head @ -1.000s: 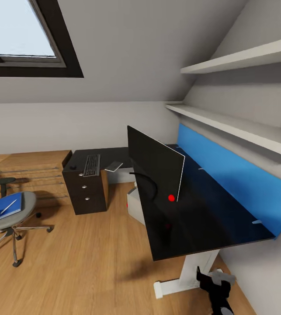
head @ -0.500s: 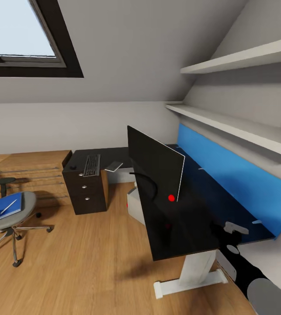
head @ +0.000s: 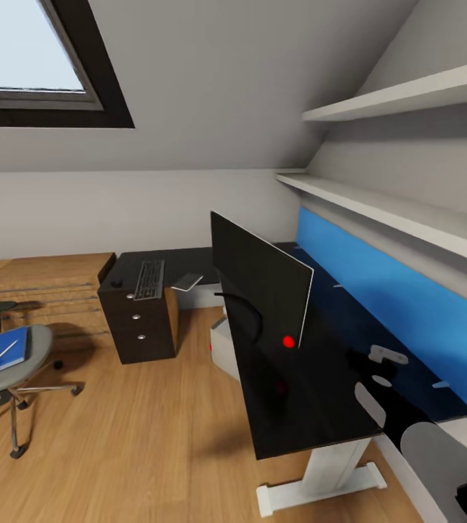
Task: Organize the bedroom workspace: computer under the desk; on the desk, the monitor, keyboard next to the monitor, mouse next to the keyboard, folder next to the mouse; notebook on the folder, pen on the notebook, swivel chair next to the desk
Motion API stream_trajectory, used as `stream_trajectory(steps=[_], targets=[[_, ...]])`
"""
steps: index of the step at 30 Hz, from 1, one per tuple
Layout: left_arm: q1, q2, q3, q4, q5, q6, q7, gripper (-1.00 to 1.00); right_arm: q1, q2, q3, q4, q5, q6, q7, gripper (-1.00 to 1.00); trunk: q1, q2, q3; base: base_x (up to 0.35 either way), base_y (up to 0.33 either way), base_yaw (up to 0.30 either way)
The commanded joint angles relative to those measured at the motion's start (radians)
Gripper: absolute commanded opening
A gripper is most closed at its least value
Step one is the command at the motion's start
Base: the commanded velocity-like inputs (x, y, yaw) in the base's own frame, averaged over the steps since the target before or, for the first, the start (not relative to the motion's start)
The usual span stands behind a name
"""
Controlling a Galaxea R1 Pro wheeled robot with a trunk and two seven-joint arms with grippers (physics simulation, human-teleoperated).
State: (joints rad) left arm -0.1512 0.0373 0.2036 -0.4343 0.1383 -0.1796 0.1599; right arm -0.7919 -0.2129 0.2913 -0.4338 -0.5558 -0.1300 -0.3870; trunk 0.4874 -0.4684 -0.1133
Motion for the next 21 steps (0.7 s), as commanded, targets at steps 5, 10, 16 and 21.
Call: stream_trajectory(steps=[5, 10, 16, 21], targets=[[-0.001, -0.002, 0.004, 0.000, 0.009, -0.008, 0.000, 1.00, -0.002, 0.001, 0.009, 0.016, -0.002, -0.006, -0.004, 1.00, 0.001, -0.002, -0.002, 0.318, 0.000, 0.000], [-0.001, -0.002, 0.005, 0.000, 0.009, -0.009, -0.001, 1.00, -0.003, 0.001, 0.009, 0.019, 0.004, -0.006, -0.004, 1.00, 0.001, -0.002, -0.002, 0.320, 0.000, 0.000], [-0.001, -0.002, 0.005, 0.000, 0.008, -0.008, -0.001, 1.00, -0.003, 0.002, 0.009, 0.022, 0.006, -0.007, -0.004, 1.00, 0.001, -0.002, -0.002, 0.321, 0.000, 0.000], [-0.001, -0.002, 0.005, 0.000, 0.008, -0.008, 0.000, 1.00, -0.003, 0.003, 0.011, 0.022, 0.007, -0.007, -0.004, 1.00, 0.001, -0.002, -0.002, 0.294, 0.000, 0.000]])
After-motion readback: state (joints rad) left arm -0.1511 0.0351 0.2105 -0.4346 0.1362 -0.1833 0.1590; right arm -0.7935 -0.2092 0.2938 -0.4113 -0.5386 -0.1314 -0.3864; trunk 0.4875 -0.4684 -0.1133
